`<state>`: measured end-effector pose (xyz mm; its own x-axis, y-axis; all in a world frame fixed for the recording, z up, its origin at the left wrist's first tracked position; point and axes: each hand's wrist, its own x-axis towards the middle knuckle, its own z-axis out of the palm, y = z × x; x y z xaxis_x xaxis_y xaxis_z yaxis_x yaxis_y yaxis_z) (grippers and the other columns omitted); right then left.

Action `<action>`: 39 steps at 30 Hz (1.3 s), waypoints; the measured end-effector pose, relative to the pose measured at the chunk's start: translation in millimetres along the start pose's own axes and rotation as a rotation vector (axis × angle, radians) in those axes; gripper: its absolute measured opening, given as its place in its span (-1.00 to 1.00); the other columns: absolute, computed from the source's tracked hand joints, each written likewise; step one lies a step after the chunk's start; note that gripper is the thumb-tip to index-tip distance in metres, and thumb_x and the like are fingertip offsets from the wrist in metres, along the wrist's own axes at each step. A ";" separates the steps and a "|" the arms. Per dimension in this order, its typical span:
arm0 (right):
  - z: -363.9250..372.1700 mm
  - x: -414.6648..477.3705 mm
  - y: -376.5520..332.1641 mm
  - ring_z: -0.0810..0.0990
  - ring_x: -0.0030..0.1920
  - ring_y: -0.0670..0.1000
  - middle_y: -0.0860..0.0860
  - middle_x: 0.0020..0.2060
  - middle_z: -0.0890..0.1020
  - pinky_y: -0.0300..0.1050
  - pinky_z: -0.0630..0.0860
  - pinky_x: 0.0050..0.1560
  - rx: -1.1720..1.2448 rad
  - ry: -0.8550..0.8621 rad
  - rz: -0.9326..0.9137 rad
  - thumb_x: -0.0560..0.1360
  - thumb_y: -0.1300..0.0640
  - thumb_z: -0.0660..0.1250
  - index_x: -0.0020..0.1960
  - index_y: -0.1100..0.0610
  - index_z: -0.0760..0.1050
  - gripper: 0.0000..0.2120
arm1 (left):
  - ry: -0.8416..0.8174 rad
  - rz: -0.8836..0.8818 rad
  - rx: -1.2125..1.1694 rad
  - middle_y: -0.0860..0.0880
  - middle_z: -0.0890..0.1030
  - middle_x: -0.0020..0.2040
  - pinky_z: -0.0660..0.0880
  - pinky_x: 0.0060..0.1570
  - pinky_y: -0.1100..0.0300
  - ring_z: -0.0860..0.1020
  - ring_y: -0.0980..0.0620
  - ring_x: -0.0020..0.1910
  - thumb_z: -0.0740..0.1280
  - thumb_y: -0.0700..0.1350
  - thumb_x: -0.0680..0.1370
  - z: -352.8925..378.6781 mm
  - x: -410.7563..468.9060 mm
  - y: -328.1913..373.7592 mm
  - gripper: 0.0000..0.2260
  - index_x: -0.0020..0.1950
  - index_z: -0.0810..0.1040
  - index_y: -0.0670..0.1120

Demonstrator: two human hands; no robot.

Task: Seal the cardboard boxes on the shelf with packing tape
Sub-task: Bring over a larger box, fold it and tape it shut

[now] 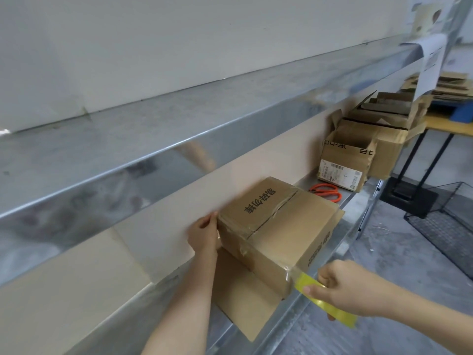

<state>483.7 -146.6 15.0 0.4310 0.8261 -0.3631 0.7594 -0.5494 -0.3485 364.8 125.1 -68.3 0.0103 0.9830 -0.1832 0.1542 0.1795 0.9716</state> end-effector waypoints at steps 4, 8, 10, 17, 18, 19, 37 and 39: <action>-2.6 1.6 2.1 0.67 -0.15 0.04 0.04 -0.52 0.34 -0.21 0.24 -0.40 0.039 -0.020 -0.008 0.47 -0.29 0.28 -0.37 0.07 0.16 -0.47 | 0.010 0.001 0.022 -0.02 0.68 -0.10 0.47 0.03 0.24 0.61 0.02 -0.08 0.42 -0.10 0.49 0.7 0.6 3.2 -0.88 -0.01 0.69 -0.05; -6.1 4.7 2.1 0.65 -0.10 0.10 0.03 -0.49 0.35 -0.18 0.25 -0.38 0.078 -0.017 -0.012 0.47 -0.25 0.30 -0.37 0.08 0.18 -0.49 | 0.143 0.239 0.152 -0.09 0.68 -0.11 0.33 -0.11 0.28 0.61 -0.05 -0.07 0.36 -0.14 0.53 -1.0 -10.3 0.0 -0.89 -0.06 0.67 -0.13; -7.5 6.2 1.3 0.63 -0.07 0.13 0.06 -0.48 0.40 -0.17 0.24 -0.36 0.086 -0.019 -0.023 0.48 -0.23 0.30 -0.36 0.08 0.19 -0.50 | 0.218 0.417 0.106 -0.12 0.64 -0.12 0.36 -0.12 0.25 0.57 -0.05 -0.12 0.35 -0.22 0.54 -2.1 -16.9 -2.9 -0.92 -0.07 0.62 -0.20; -10.5 5.8 3.6 0.65 -0.14 0.11 0.07 -0.46 0.44 -0.17 0.25 -0.36 0.078 -0.064 -0.043 0.48 -0.22 0.32 -0.33 0.09 0.23 -0.53 | -0.016 0.845 0.199 0.01 0.59 -0.13 0.49 -0.10 0.23 0.58 0.03 -0.19 0.40 -0.22 0.51 -14.8 -26.0 -10.1 -0.94 -0.08 0.67 -0.17; -11.8 6.0 4.2 0.67 -0.23 0.06 0.16 -0.43 0.50 -0.18 0.27 -0.36 0.082 -0.068 -0.050 0.48 -0.21 0.32 -0.33 0.10 0.25 -0.54 | -0.061 0.881 0.232 0.03 0.59 -0.11 0.48 -0.07 0.25 0.58 0.05 -0.15 0.39 -0.21 0.51 -18.1 -22.0 -10.2 -0.93 -0.07 0.68 -0.16; -13.5 5.7 5.1 0.64 -0.35 0.00 0.21 -0.40 0.54 -0.20 0.27 -0.36 0.087 -0.070 -0.058 0.48 -0.21 0.33 -0.33 0.11 0.27 -0.53 | -0.099 0.922 0.274 0.04 0.60 -0.09 0.47 -0.02 0.27 0.57 0.08 -0.11 0.37 -0.19 0.52 -21.6 -17.1 -9.9 -0.90 -0.06 0.68 -0.15; -20.2 5.9 8.5 0.34 -0.53 -0.10 0.15 -0.44 0.55 -0.30 0.17 -0.47 0.086 -0.112 -0.106 0.49 -0.25 0.31 -0.31 0.11 0.31 -0.53 | -0.610 1.107 0.769 -0.04 0.70 -0.06 0.52 -0.01 0.16 0.65 0.00 -0.06 0.39 -0.09 0.46 -44.5 32.7 37.7 -0.82 -0.07 0.66 -0.20; -20.0 6.9 9.9 0.43 -0.49 -0.07 0.09 -0.51 0.44 -0.29 0.16 -0.46 0.085 -0.101 -0.101 0.48 -0.24 0.32 -0.33 0.10 0.28 -0.53 | -0.648 1.110 0.805 -0.01 0.70 -0.06 0.53 -0.01 0.10 0.64 -0.01 -0.04 0.41 -0.15 0.49 -43.1 33.0 41.1 -0.87 -0.07 0.64 -0.20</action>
<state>503.9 -143.8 26.3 0.3002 0.8633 -0.4057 0.7509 -0.4761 -0.4576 328.9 166.6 -28.0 0.8676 0.3774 0.3238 0.2567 -0.8975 0.3585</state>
